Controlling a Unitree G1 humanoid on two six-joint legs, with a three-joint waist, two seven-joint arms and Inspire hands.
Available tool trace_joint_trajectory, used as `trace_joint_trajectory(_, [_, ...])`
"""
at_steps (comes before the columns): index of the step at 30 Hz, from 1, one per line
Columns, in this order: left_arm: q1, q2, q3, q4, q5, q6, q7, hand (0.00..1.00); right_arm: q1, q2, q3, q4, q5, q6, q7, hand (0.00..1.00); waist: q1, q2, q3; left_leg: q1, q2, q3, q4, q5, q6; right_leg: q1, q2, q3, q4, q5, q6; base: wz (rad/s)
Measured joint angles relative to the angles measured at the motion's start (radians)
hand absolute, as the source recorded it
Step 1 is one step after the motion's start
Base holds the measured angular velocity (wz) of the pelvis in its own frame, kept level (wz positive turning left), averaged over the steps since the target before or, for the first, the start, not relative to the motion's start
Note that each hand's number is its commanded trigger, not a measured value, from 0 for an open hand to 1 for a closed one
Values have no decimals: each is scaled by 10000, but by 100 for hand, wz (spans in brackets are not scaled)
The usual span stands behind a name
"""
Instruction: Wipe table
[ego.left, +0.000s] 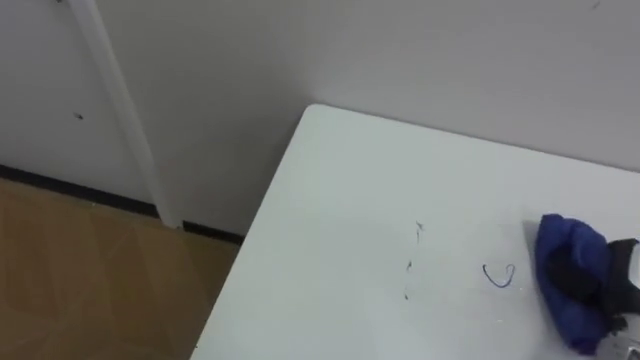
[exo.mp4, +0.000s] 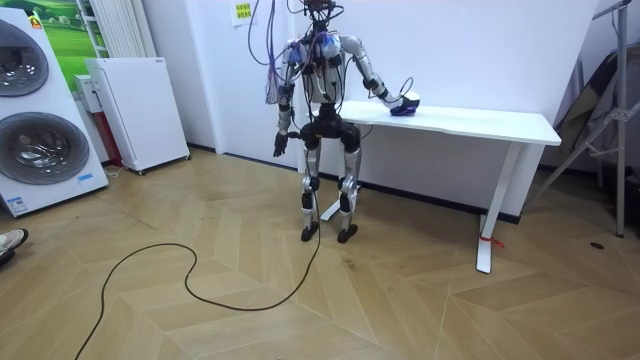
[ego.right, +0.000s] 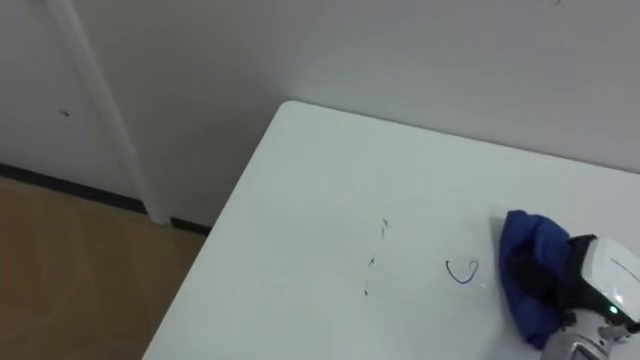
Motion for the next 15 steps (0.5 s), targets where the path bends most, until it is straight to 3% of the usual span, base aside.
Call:
trace_joint_trajectory(1, [-48, -67, -5, -1, 1, 20, -1, 0, 4, 169, 276, -614, -439, 161, 121, 100, 17, 17, 39, -37, 19, 24, -9, 36, -17, -82, 38, 74, 23, 14, -32, -26])
trace_joint_trajectory(3, [-63, -127, -159, 0, -6, 57, -16, 0, 3, 285, 1143, -1602, -888, 357, 405, 100, 156, 85, 25, -73, 53, 15, -17, 56, -45, -170, 121, 161, 42, 56, -110, -16])
trace_joint_trajectory(5, [-261, -120, -552, 61, -9, 212, -17, 0, -24, 763, 2090, -2540, -1786, 393, 800, 100, 322, 146, 55, -83, 107, -59, -20, 79, -109, -168, 188, 102, 33, 47, -236, 4])
trace_joint_trajectory(8, [-431, -179, -849, 195, 2, 373, -28, 0, -104, 1211, 3088, -3363, -2977, 478, 1228, 100, 802, 214, 41, -72, 171, -62, -17, 44, -166, -159, 263, 98, 37, 61, -317, 3])
trace_joint_trajectory(15, [-413, -227, -1174, 195, 0, 568, -65, 0, -561, 1712, 4024, -3790, -3380, 575, 1880, 100, 983, 291, 46, -166, 151, -252, -62, 24, -141, -153, 208, -138, -37, -11, -273, 9])
